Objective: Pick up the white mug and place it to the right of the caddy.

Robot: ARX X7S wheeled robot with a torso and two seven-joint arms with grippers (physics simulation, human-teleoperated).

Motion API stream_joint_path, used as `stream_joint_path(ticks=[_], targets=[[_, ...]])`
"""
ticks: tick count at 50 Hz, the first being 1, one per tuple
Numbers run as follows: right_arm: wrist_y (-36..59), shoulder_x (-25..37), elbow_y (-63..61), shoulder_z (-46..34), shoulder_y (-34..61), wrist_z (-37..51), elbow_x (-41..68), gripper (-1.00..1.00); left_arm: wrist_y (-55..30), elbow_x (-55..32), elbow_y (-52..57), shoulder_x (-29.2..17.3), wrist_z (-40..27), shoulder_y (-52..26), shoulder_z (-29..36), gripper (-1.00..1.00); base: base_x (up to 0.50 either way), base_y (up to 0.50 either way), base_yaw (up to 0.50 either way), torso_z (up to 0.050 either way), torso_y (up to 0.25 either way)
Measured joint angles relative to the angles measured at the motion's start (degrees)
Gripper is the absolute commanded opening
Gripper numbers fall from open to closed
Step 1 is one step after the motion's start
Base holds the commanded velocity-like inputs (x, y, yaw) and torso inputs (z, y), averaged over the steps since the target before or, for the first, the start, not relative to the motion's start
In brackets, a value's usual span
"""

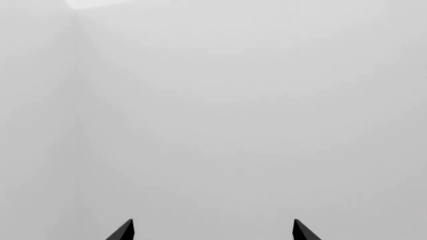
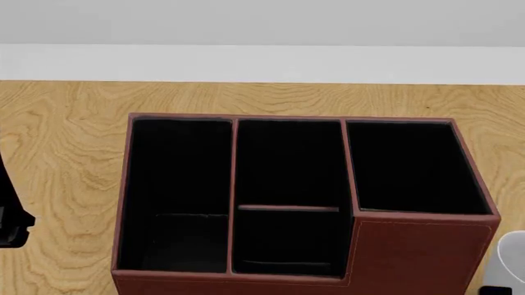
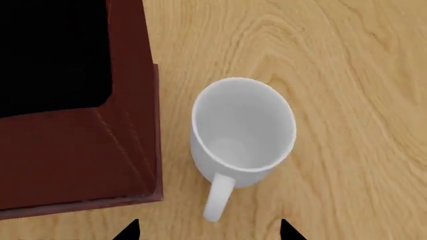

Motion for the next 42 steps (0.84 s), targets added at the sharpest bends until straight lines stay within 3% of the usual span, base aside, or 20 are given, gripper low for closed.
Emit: stream_joint_path(ticks=[29,42], targets=[[-19.85,13.94,-16.02,0.68,-10.92,2.41,3.85,1.00,1.86,0.93,-2.23,0.14,0.13,-0.91,1.94,1.00,0.00,0.00,0.00,0.000,0.000],[-28.85,17.47,-19.90,-0.77,-14.09,3.13,2.22,1.00,3.64,3.74,-5.99,1.41,1.11,-2.62,5.20,1.00,0.00,0.00,0.00,0.000,0.000]])
